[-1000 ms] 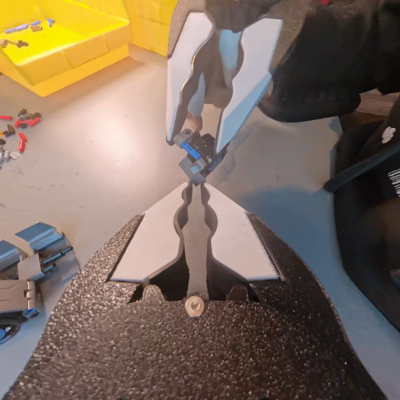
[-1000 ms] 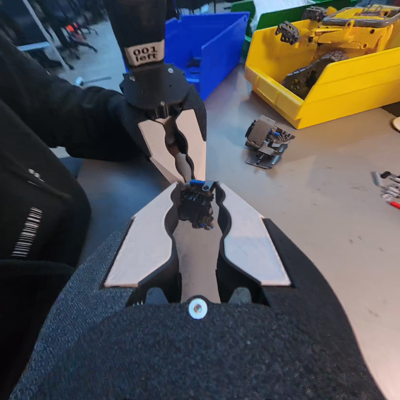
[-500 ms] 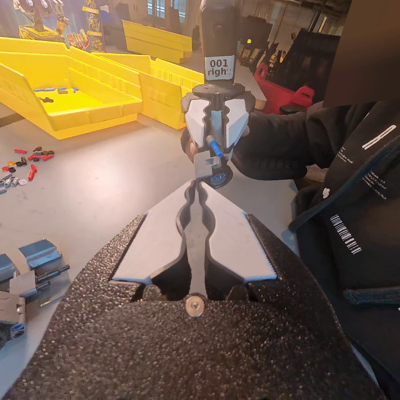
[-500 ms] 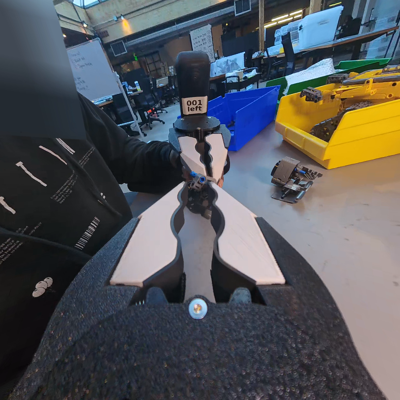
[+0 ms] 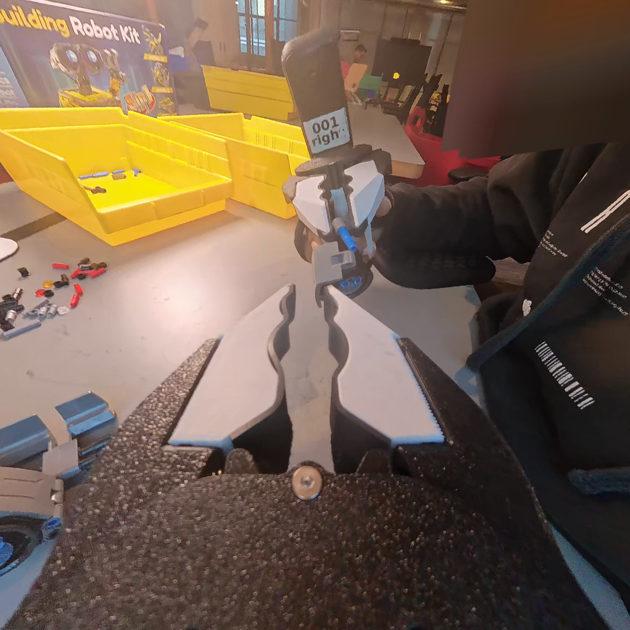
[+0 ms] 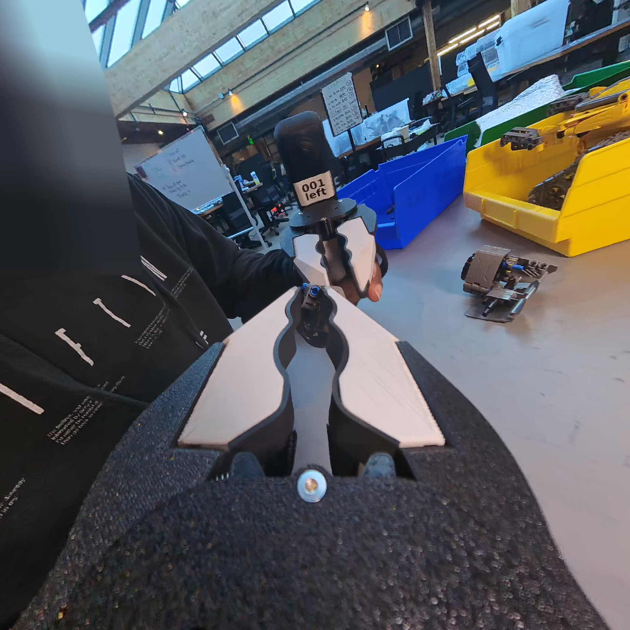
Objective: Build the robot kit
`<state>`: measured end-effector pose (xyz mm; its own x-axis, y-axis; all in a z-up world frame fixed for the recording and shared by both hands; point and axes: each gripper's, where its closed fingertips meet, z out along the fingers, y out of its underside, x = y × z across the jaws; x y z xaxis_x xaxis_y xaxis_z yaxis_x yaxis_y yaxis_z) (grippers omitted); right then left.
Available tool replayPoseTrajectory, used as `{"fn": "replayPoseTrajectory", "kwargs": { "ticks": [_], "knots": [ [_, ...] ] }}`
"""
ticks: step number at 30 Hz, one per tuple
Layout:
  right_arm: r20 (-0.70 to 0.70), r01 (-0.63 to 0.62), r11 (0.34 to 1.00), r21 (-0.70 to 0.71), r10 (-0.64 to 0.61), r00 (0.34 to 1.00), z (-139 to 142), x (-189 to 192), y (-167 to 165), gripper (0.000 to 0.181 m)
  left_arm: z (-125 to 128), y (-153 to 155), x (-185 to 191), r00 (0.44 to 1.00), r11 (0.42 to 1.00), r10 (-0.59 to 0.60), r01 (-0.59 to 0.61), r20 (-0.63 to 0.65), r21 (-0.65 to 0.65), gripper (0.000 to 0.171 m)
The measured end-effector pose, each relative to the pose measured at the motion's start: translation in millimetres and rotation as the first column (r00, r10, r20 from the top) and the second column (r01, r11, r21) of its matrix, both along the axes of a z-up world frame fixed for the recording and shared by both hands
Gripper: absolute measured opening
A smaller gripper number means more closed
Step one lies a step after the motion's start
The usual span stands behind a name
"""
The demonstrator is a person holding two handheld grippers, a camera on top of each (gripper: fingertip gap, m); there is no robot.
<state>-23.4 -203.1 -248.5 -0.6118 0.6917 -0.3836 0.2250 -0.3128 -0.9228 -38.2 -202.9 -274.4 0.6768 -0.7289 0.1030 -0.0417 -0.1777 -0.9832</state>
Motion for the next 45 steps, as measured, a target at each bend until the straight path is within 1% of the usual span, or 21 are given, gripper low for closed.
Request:
{"fn": "replayPoseTrajectory", "kwargs": {
  "ticks": [4,8,10,12,13,16,18,22,27,30,32,36,39,42,45],
  "knots": [
    [0.013,-0.015,0.996,-0.087,0.016,1.000,3.3,-0.8,1.6,0.010,5.8,-1.5,0.3,1.000,0.998,0.005,-0.004,-0.020,0.056,0.014],
    [0.027,-0.054,0.980,-0.193,0.060,0.998,5.4,-0.3,0.8,0.010,10.7,-6.3,2.5,1.000,0.997,-0.023,0.024,-0.009,0.069,0.016],
    [0.043,-0.060,0.973,-0.224,0.071,0.997,3.4,-1.3,1.3,0.009,13.0,-9.0,5.7,0.999,0.996,-0.040,0.041,-0.007,0.078,0.018],
    [0.046,-0.073,0.965,-0.253,0.087,0.995,3.4,-0.8,0.7,0.009,9.2,-7.3,5.9,0.999,0.996,-0.024,0.028,-0.042,0.080,0.013],
    [0.048,-0.074,0.963,-0.258,0.089,0.995,3.2,-1.0,1.3,0.009,9.5,-7.6,6.1,0.999,0.996,-0.025,0.028,-0.042,0.081,0.011],
    [0.073,-0.077,0.956,-0.284,0.102,0.992,0.5,-1.7,2.6,0.008,12.3,-8.4,4.4,0.999,0.997,-0.030,0.032,-0.022,0.076,0.010],
    [0.093,-0.069,0.956,-0.286,0.099,0.991,-3.6,-2.8,3.5,0.008,12.7,-8.1,2.5,0.999,0.997,-0.024,0.026,-0.021,0.078,0.011],
    [0.102,-0.052,0.963,-0.266,0.082,0.991,-4.5,-4.1,4.0,0.009,6.3,-7.8,2.5,0.997,0.997,-0.019,0.025,-0.078,0.073,0.010],
    [0.108,-0.039,0.964,-0.264,0.069,0.992,-3.3,-4.9,4.8,0.009,10.1,-9.1,0.7,0.997,0.995,-0.020,0.027,-0.072,0.095,0.008],
    [0.114,-0.046,0.962,-0.267,0.079,0.990,-3.2,-4.0,4.5,0.009,15.2,-9.8,-0.1,0.997,0.991,-0.007,0.017,-0.073,0.131,0.006],
    [0.125,-0.036,0.970,-0.242,0.068,0.990,-3.9,-4.1,5.2,0.009,15.9,-9.1,-0.8,0.997,0.990,0.005,0.005,-0.075,0.143,0.006],
    [0.134,-0.017,0.987,-0.163,0.039,0.990,-3.3,-3.4,4.3,0.009,18.9,-9.3,-1.5,1.000,0.993,-0.017,0.017,-0.001,0.118,0.005],
    [0.146,0.000,0.994,-0.107,0.016,0.989,-6.8,-3.0,5.1,0.009,15.8,-7.6,-1.3,0.999,0.997,-0.024,0.022,0.022,0.081,0.004],
    [0.150,-0.016,0.990,-0.137,0.036,0.988,-7.2,-2.1,4.1,0.008,13.6,-6.7,-0.9,0.999,0.993,0.002,0.005,-0.051,0.122,0.006],
    [0.164,-0.026,0.986,-0.166,0.054,0.985,-10.4,-2.8,3.4,0.008,12.2,-7.8,0.6,0.989,0.984,0.027,0.000,-0.143,0.180,0.011]
  ]
}}
